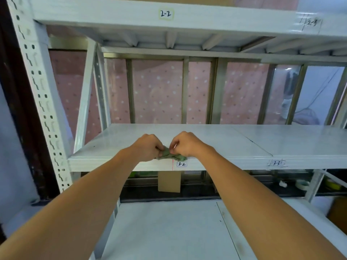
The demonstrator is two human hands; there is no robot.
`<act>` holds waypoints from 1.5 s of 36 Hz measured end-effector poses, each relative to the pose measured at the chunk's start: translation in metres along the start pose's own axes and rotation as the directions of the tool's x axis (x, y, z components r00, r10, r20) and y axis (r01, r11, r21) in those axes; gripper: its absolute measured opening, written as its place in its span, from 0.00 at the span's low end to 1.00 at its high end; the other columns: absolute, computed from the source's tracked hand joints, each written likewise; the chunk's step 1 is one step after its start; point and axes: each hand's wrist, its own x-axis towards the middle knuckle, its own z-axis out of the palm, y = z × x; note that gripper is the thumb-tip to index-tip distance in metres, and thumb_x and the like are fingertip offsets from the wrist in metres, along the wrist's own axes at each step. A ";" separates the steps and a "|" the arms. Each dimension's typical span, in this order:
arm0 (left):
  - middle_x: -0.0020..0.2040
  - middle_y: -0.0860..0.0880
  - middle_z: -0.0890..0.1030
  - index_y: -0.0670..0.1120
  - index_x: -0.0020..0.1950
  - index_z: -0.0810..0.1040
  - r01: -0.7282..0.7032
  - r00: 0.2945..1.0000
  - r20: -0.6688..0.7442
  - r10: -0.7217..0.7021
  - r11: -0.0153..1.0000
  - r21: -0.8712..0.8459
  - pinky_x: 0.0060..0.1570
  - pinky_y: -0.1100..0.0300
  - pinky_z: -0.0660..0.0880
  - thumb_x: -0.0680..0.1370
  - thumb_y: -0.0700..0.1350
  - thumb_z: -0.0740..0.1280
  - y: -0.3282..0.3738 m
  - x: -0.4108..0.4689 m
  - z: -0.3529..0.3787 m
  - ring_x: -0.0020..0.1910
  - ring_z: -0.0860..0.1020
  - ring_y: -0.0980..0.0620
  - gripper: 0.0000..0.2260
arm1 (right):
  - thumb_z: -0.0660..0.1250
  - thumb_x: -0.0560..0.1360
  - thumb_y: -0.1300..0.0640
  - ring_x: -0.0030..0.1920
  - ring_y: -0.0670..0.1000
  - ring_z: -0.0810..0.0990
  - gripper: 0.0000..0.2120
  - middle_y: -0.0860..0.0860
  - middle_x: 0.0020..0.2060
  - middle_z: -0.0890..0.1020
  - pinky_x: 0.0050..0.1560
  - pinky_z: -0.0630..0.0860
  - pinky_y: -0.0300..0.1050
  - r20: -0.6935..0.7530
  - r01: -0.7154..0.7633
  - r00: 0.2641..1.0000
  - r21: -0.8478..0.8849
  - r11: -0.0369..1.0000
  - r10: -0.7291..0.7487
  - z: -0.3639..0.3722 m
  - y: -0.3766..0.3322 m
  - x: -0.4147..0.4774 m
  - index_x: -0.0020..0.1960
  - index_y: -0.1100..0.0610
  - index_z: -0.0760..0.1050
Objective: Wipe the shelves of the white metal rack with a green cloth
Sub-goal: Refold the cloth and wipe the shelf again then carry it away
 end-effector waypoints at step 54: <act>0.53 0.47 0.85 0.46 0.54 0.87 0.173 0.975 -0.126 -0.182 0.982 -0.076 0.50 0.63 0.72 0.74 0.39 0.71 -0.043 0.338 0.071 0.52 0.81 0.47 0.11 | 0.64 0.78 0.62 0.52 0.60 0.79 0.11 0.57 0.53 0.81 0.50 0.73 0.45 -0.037 0.245 0.965 -0.221 0.944 -0.259 -0.005 0.181 0.303 0.56 0.57 0.82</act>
